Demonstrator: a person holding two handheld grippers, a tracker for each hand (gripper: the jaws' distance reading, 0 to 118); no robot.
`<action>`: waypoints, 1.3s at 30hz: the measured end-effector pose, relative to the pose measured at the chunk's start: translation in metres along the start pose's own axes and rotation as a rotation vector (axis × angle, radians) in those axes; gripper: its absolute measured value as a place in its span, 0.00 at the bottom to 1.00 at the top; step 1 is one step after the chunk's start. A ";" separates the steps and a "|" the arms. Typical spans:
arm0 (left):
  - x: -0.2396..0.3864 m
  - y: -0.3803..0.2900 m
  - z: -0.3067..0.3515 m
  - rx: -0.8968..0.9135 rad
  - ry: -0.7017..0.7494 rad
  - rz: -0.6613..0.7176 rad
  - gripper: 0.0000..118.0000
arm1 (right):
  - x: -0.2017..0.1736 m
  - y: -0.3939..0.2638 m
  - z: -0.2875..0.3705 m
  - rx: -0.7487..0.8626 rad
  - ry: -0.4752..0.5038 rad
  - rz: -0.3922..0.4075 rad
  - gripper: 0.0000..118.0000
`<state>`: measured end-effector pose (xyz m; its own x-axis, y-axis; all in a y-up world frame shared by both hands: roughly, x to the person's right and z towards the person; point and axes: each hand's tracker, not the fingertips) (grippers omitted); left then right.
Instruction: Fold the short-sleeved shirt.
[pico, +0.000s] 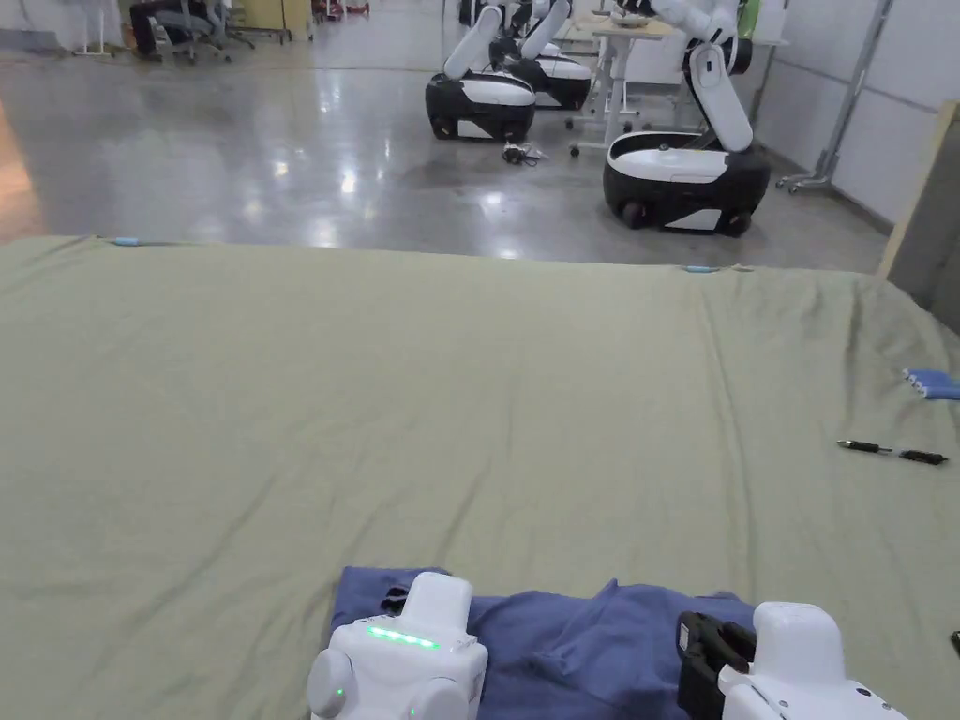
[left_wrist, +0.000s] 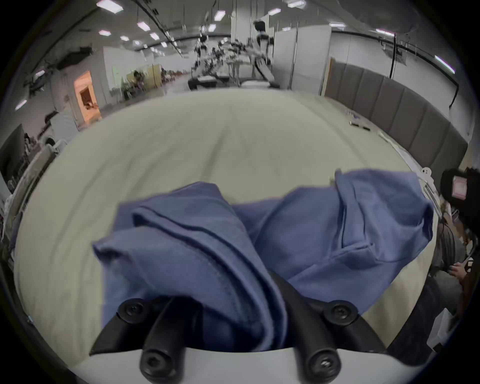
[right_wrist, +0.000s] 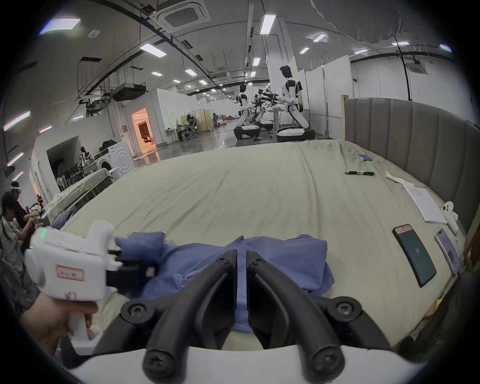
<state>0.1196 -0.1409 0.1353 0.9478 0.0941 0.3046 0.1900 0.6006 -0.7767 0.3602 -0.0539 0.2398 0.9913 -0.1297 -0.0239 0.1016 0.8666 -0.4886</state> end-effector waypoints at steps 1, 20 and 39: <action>-0.005 0.001 0.010 0.025 -0.032 0.007 0.10 | 0.001 0.000 0.001 0.001 0.015 -0.012 0.08; -0.066 0.008 0.053 0.254 -0.125 0.393 0.11 | 0.009 -0.006 0.008 0.008 0.034 -0.091 0.08; -0.002 0.021 0.083 0.301 -0.238 0.107 0.11 | 0.022 -0.002 0.010 -0.003 0.010 -0.070 0.08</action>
<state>0.1002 -0.0622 0.1643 0.8657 0.3286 0.3776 -0.0234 0.7802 -0.6251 0.3825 -0.0538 0.2496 0.9808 -0.1950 0.0017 0.1706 0.8537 -0.4920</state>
